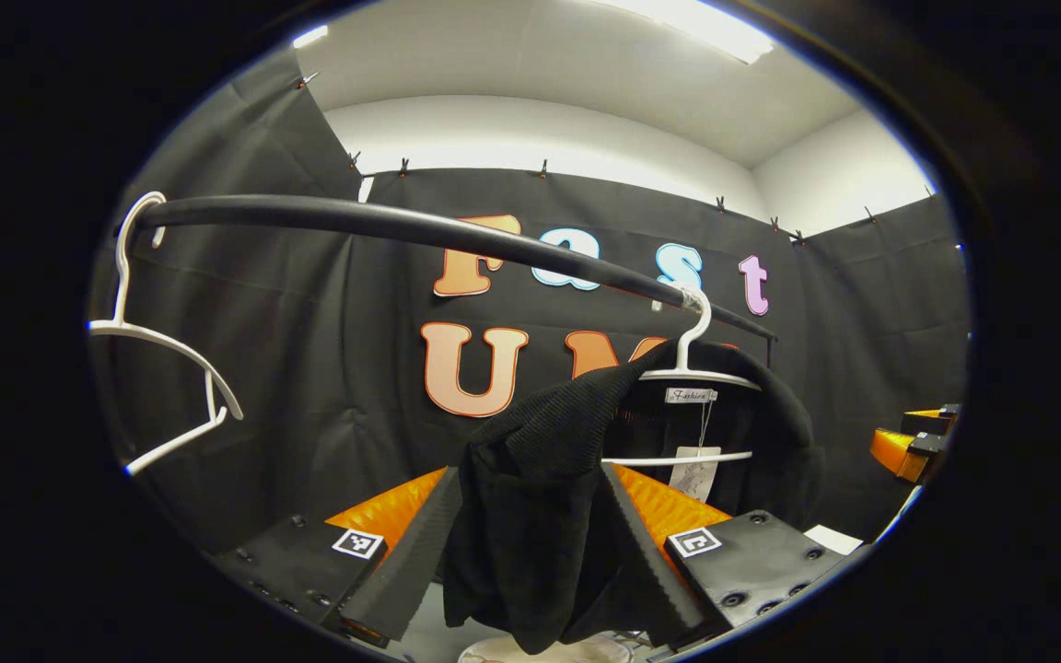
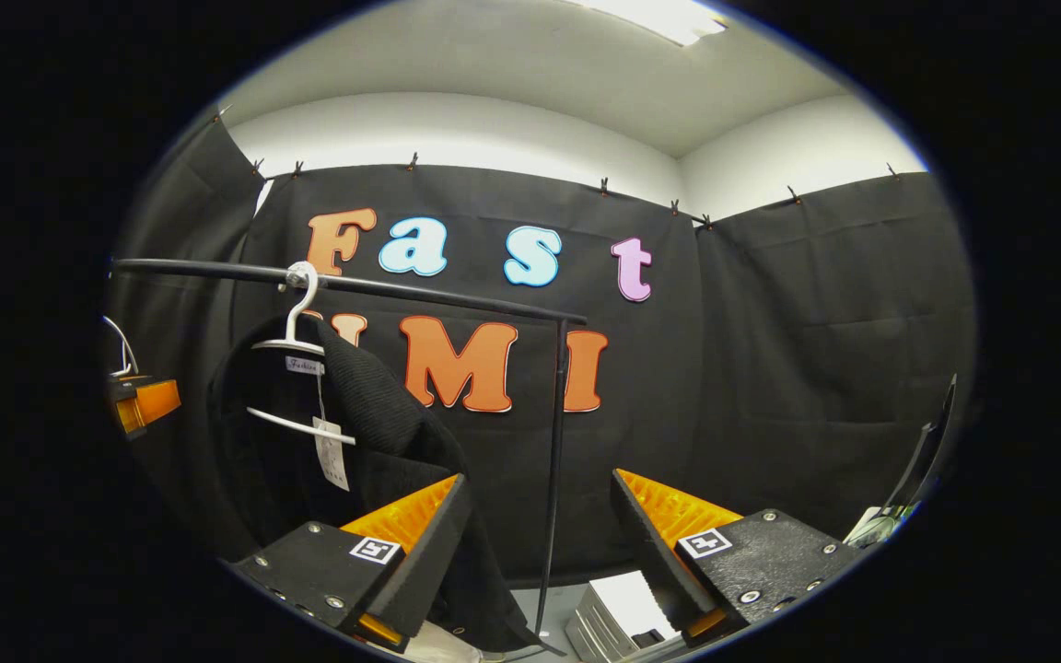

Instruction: Grasp the clothes on the hanger with both hands and then place them into the laundry hamper below.

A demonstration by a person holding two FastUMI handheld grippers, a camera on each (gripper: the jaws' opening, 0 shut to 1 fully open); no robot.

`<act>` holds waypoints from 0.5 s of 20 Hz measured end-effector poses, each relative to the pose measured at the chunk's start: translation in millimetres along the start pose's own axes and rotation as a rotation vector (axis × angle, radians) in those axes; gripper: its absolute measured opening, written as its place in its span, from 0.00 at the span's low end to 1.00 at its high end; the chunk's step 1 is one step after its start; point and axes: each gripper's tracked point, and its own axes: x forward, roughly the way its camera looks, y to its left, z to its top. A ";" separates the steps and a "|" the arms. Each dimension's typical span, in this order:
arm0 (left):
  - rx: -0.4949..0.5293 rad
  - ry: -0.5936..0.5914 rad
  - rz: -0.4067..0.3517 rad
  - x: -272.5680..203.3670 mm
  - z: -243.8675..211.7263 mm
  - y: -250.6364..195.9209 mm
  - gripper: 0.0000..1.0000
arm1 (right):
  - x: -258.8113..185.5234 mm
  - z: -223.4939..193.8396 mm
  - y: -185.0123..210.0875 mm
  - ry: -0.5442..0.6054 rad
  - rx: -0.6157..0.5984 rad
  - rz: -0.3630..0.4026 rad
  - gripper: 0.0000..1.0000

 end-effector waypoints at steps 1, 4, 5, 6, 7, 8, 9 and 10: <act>-0.001 0.003 0.000 0.0 -1.6 -0.7 0.93 | 0.2 -2.1 1.2 0.003 -0.003 0.000 0.94; 0.003 0.006 0.005 -0.6 -4.3 -0.2 0.93 | 0.8 -9.6 6.9 0.013 -0.003 0.007 0.94; 0.004 0.006 0.007 -0.8 -5.6 -1.2 0.93 | 0.4 -12.4 10.4 0.018 0.001 0.014 0.94; 0.004 0.007 0.008 -1.1 -6.1 -1.1 0.93 | 0.9 -16.0 14.7 0.023 0.004 0.022 0.94; 0.004 0.007 0.009 -1.1 -7.2 -0.6 0.93 | 1.5 -19.7 18.3 0.029 0.006 0.031 0.94; 0.005 0.008 0.011 -0.7 -7.4 0.1 0.93 | 1.9 -23.3 22.5 0.036 0.005 0.039 0.94; 0.007 0.007 0.014 0.0 -8.0 0.0 0.93 | 1.5 -26.9 27.4 0.043 0.006 0.049 0.94; 0.008 0.007 0.017 -0.1 -8.6 0.8 0.93 | 0.4 -30.0 31.7 0.049 0.008 0.059 0.94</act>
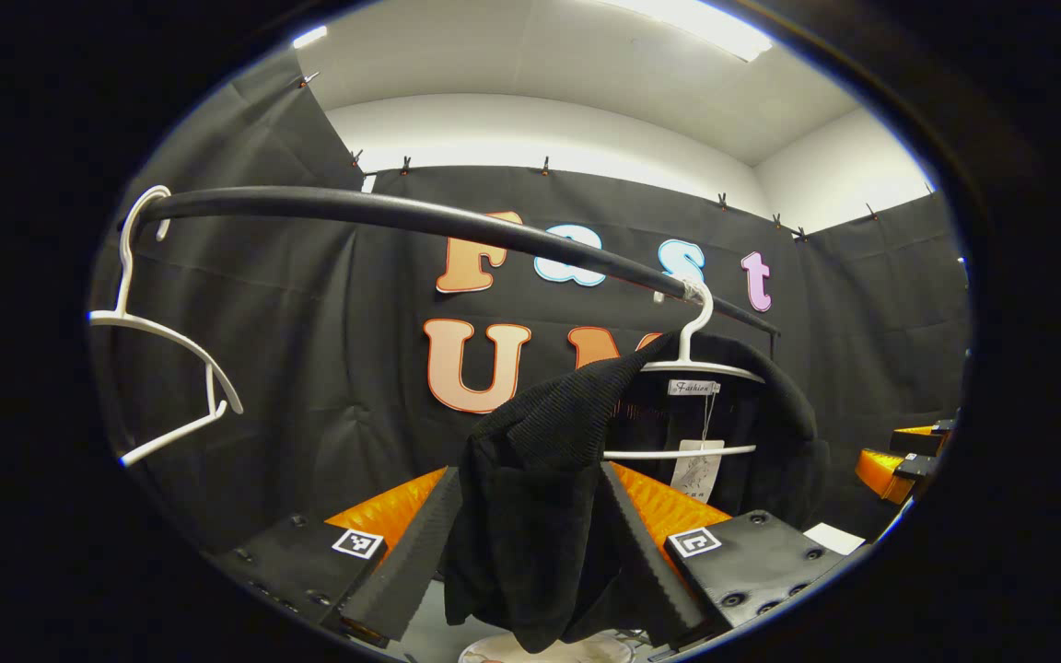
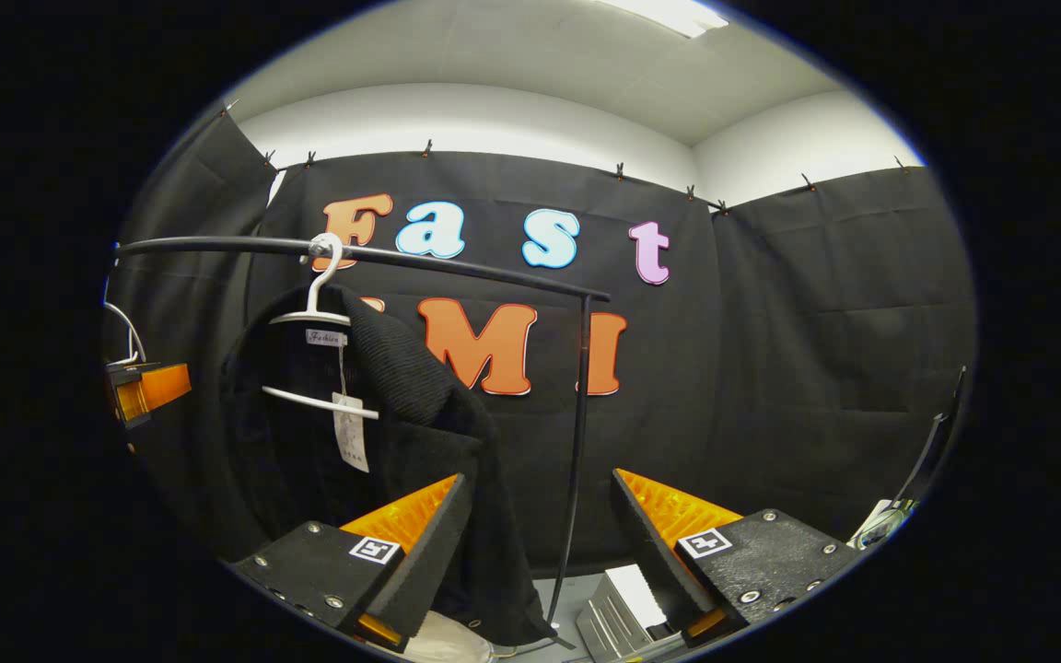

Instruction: Grasp the clothes on the hanger with both hands and then place them into the laundry hamper below.

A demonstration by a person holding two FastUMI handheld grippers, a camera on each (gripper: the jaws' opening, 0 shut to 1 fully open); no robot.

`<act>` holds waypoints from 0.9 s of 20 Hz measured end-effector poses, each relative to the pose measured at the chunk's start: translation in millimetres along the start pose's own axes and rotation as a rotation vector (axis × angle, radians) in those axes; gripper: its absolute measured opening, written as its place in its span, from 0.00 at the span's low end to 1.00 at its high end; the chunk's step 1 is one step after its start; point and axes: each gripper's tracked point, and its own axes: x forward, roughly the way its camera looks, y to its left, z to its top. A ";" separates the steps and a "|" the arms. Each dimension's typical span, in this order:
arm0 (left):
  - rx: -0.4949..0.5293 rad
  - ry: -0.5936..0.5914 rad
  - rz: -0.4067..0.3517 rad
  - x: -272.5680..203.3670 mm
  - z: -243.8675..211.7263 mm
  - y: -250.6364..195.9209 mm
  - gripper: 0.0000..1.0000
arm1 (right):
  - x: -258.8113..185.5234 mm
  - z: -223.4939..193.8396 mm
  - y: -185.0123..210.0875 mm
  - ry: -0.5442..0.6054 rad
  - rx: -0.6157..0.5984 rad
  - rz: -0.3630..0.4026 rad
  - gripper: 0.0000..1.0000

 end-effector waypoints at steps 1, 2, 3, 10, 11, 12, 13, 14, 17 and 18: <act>0.002 0.002 0.003 -0.1 -1.4 -0.5 0.93 | 1.2 -3.4 5.1 0.006 0.004 0.010 0.94; 0.005 0.003 0.008 0.1 -2.2 -0.8 0.93 | 0.9 -7.4 10.0 0.013 0.007 0.018 0.94; 0.006 0.001 0.021 -1.4 -2.3 2.7 0.93 | 2.0 -12.1 13.6 0.021 0.008 0.025 0.94; 0.014 0.014 0.043 -3.0 -14.3 8.4 0.96 | 16.7 -47.1 53.1 0.087 0.034 0.103 0.94; 0.019 0.024 0.041 -3.0 -19.1 6.9 0.93 | 19.5 -51.3 58.9 0.097 0.036 0.110 0.94; 0.025 0.033 0.040 -3.2 -22.9 6.6 0.93 | 21.8 -56.5 64.6 0.105 0.038 0.117 0.94; 0.028 0.041 0.039 -2.3 -27.0 6.5 0.93 | 25.9 -61.1 69.8 0.111 0.038 0.122 0.94; 0.028 0.048 0.038 -1.9 -30.1 6.4 0.93 | 29.9 -64.7 74.6 0.116 0.036 0.125 0.94; 0.021 0.075 0.038 -3.0 -42.1 8.1 0.93 | 43.5 -75.9 84.8 0.132 0.031 0.117 0.94; 0.020 0.081 0.041 -3.1 -45.7 9.2 0.93 | 47.4 -78.7 87.4 0.138 0.035 0.114 0.94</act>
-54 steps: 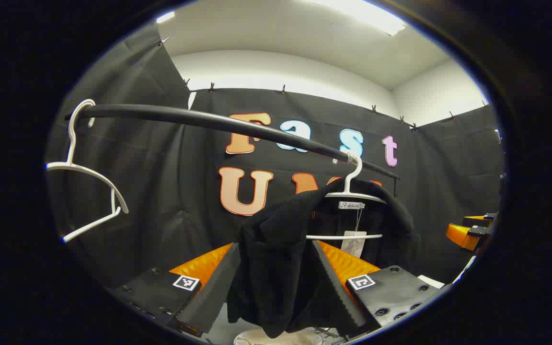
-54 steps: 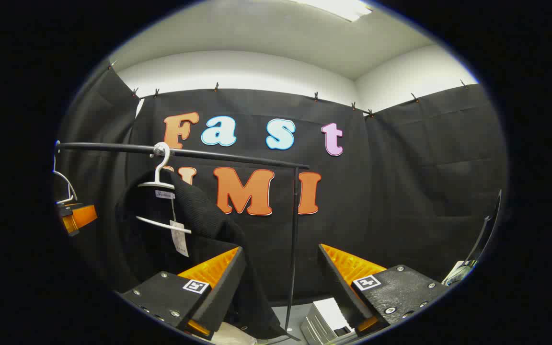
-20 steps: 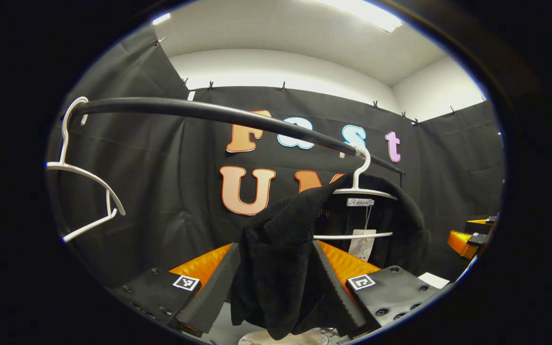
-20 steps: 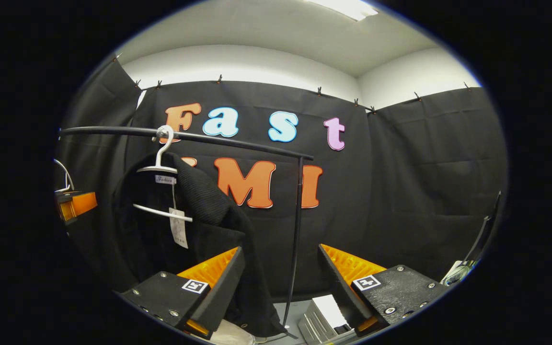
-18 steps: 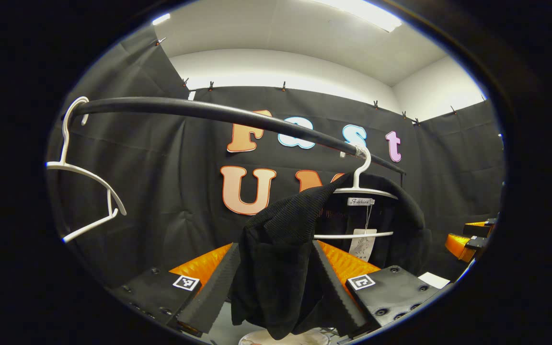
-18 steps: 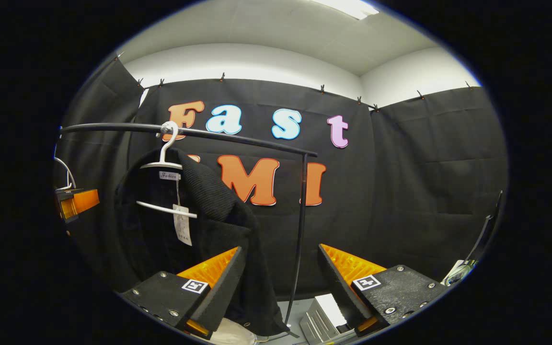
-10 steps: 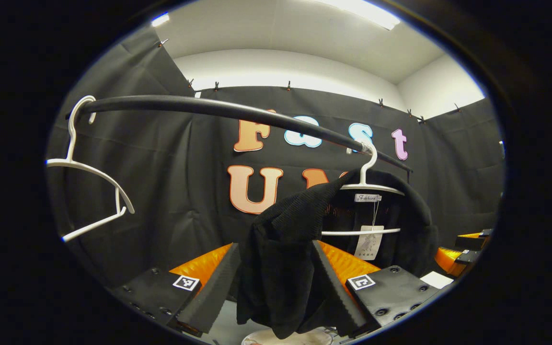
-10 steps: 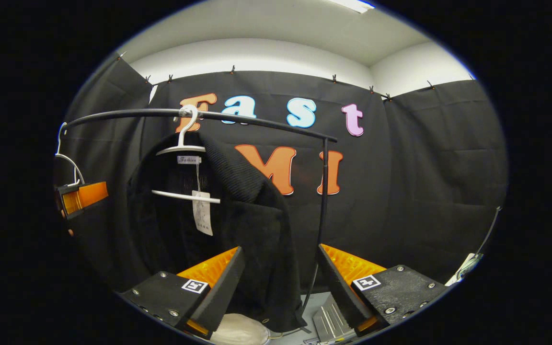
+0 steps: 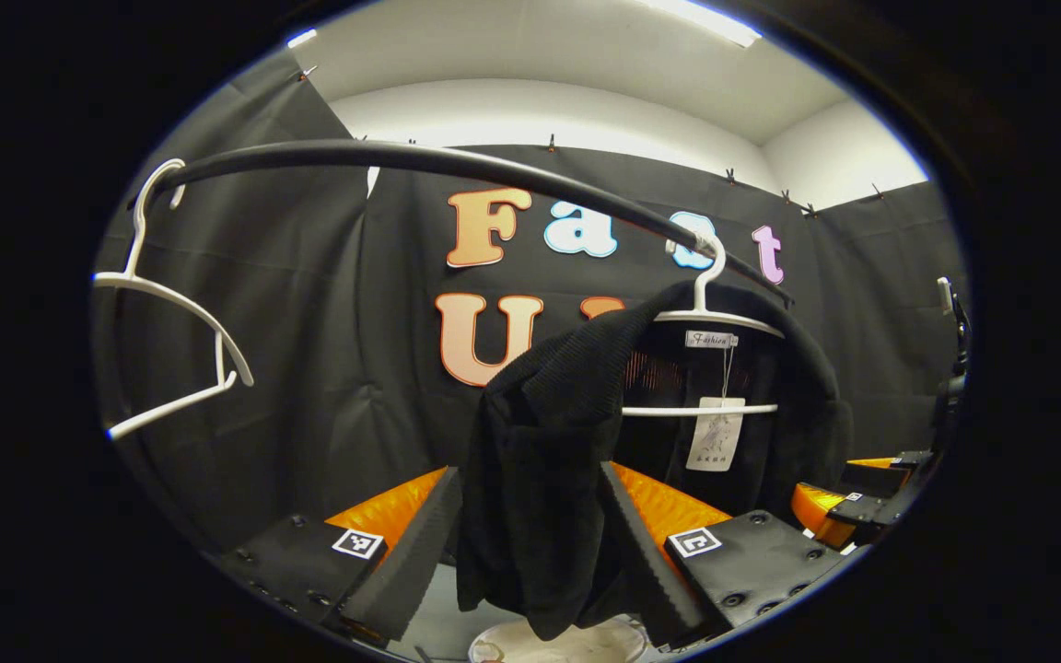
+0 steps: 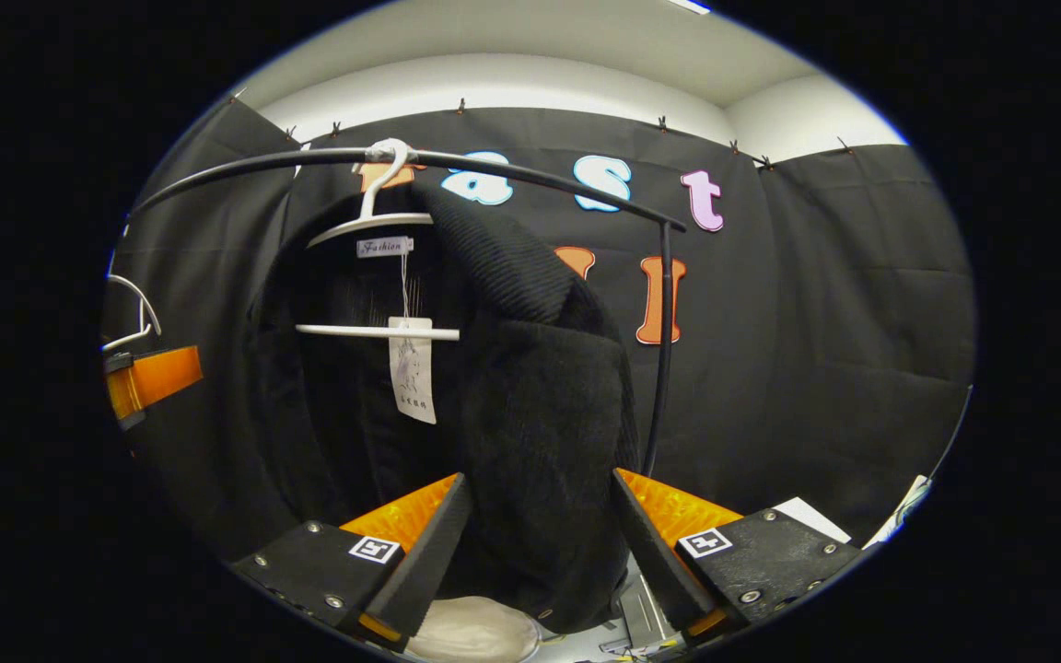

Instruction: Grasp the clothes on the hanger with both hands and then place them into the laundry hamper below.

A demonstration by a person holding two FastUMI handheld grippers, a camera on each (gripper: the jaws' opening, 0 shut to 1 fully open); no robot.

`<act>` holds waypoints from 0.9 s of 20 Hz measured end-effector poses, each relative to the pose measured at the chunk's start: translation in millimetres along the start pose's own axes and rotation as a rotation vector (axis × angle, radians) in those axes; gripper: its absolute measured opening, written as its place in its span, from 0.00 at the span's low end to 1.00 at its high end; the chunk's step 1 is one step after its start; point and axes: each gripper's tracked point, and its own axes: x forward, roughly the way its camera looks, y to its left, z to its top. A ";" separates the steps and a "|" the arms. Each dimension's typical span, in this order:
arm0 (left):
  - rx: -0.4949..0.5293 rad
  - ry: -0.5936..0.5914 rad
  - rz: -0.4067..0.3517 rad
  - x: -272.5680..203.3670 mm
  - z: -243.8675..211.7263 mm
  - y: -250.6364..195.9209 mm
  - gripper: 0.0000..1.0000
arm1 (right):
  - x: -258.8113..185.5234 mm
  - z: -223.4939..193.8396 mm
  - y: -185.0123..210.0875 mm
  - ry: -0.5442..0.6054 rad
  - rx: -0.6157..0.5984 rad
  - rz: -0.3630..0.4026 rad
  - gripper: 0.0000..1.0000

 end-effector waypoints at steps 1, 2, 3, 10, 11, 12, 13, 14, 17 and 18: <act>-0.001 0.006 0.002 0.4 -3.0 0.5 0.93 | 6.5 -3.4 1.2 0.007 0.006 -0.001 0.94; -0.002 0.011 0.004 0.7 -5.2 1.5 0.97 | 12.0 -6.0 1.6 0.012 0.010 -0.006 0.94; -0.002 0.016 0.006 -0.1 -7.4 3.0 0.97 | 17.7 -8.7 1.1 0.019 0.012 -0.014 0.94; 0.000 0.021 0.032 -4.5 -13.0 15.7 0.97 | 49.3 -14.1 -2.0 0.027 0.024 -0.037 0.87; 0.000 0.021 0.036 -4.7 -14.2 17.2 0.97 | 52.5 -14.2 -2.9 0.026 0.027 -0.037 0.87; 0.000 0.021 0.039 -5.0 -14.8 18.7 0.97 | 54.5 -14.5 -4.2 0.026 0.025 -0.034 0.93; -0.002 0.023 0.041 -4.5 -16.9 18.7 0.97 | 56.1 -13.2 -5.9 0.025 0.021 -0.032 0.92; -0.003 0.026 0.040 -4.1 -18.7 18.3 0.97 | 58.1 -11.7 -8.4 0.024 0.017 -0.034 0.93; -0.008 0.035 0.027 0.4 -25.3 12.2 0.97 | 57.0 -7.1 -14.9 0.009 0.015 -0.031 0.68; -0.013 0.038 0.019 3.6 -27.1 9.8 0.96 | 54.6 -5.3 -18.4 0.001 0.016 -0.032 0.51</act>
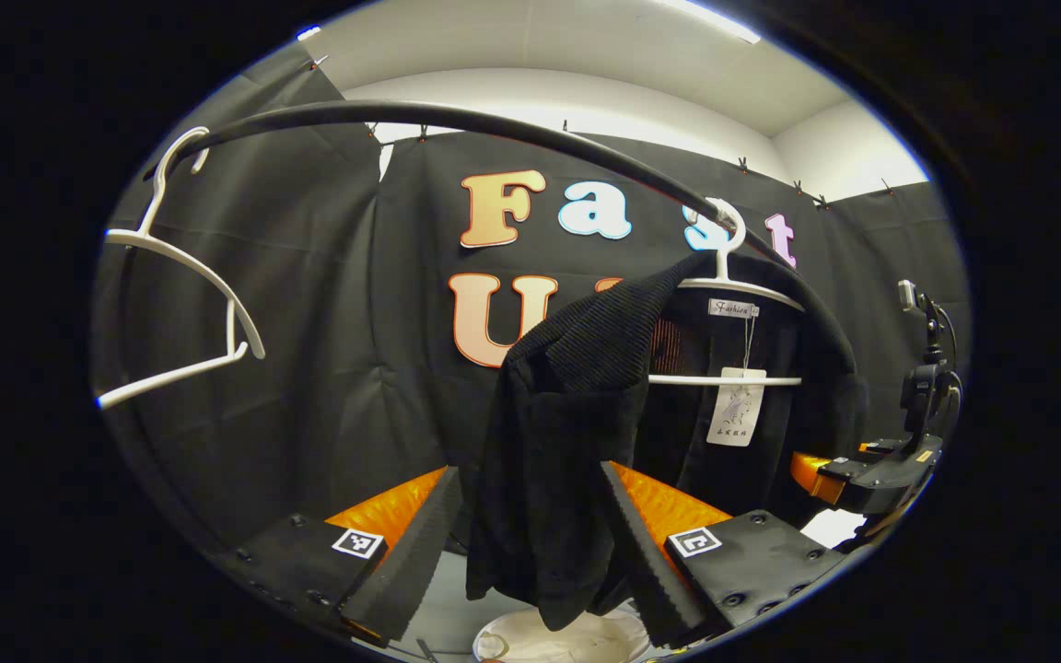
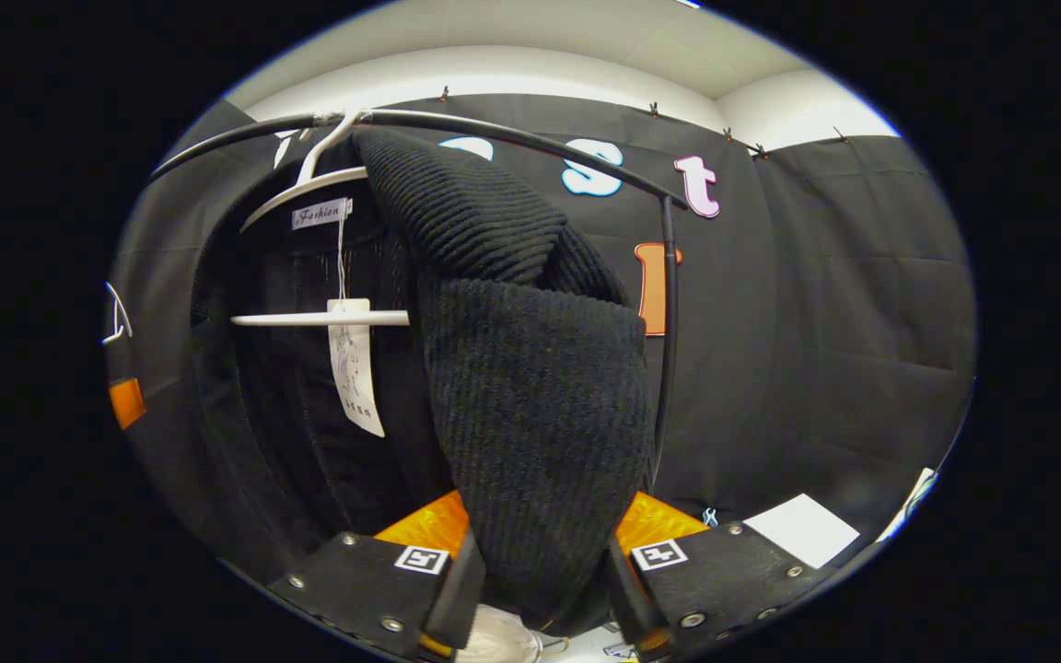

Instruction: Grasp the clothes on the hanger with both hands and then place them into the laundry hamper below.

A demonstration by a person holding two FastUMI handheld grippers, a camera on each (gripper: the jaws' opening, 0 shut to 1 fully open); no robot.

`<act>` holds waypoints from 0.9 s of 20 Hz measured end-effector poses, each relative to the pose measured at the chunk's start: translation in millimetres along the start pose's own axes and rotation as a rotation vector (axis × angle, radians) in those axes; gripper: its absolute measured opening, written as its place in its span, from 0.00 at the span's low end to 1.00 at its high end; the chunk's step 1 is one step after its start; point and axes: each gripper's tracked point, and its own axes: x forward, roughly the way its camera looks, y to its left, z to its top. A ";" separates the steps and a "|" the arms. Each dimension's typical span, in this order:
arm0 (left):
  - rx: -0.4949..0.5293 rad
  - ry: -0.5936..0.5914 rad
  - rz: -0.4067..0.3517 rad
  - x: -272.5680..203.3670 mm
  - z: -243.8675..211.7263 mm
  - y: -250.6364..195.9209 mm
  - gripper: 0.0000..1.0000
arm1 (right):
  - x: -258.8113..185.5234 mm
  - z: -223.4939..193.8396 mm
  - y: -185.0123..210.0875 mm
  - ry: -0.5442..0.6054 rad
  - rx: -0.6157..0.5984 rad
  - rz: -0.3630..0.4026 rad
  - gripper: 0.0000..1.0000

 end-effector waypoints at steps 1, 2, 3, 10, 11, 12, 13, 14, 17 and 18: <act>-0.002 0.005 -0.008 3.2 -3.7 -3.8 0.96 | -2.1 2.5 -2.4 -0.008 0.000 -0.002 0.46; -0.001 0.011 -0.014 6.8 -6.7 -7.0 0.96 | -4.1 4.6 -5.0 -0.014 -0.001 -0.004 0.43; 0.003 0.017 -0.019 11.5 -10.0 -10.3 0.96 | -5.1 7.2 -7.2 -0.018 0.001 -0.004 0.46; 0.016 0.030 -0.063 46.2 -26.8 -34.3 0.97 | -13.6 14.9 -10.3 -0.021 0.018 0.035 0.09; 0.022 0.026 -0.072 52.2 -28.9 -37.8 0.97 | -13.7 16.0 -11.7 -0.024 0.013 0.034 0.08; 0.030 0.025 -0.080 58.1 -30.8 -41.4 0.97 | -14.8 18.0 -12.1 -0.027 0.012 0.035 0.14; 0.035 0.026 -0.090 65.0 -33.8 -45.6 0.97 | -16.3 20.0 -13.4 -0.032 0.019 0.038 0.07; 0.041 0.040 -0.105 72.0 -39.0 -50.3 0.97 | -18.5 21.8 -14.9 -0.037 0.030 0.038 0.06; 0.053 0.059 -0.097 89.6 -52.3 -50.9 0.94 | -23.4 28.1 -25.1 -0.045 0.043 0.032 0.06; 0.052 0.053 -0.090 95.1 -52.4 -49.3 0.94 | -25.3 31.1 -28.8 -0.049 0.044 0.029 0.06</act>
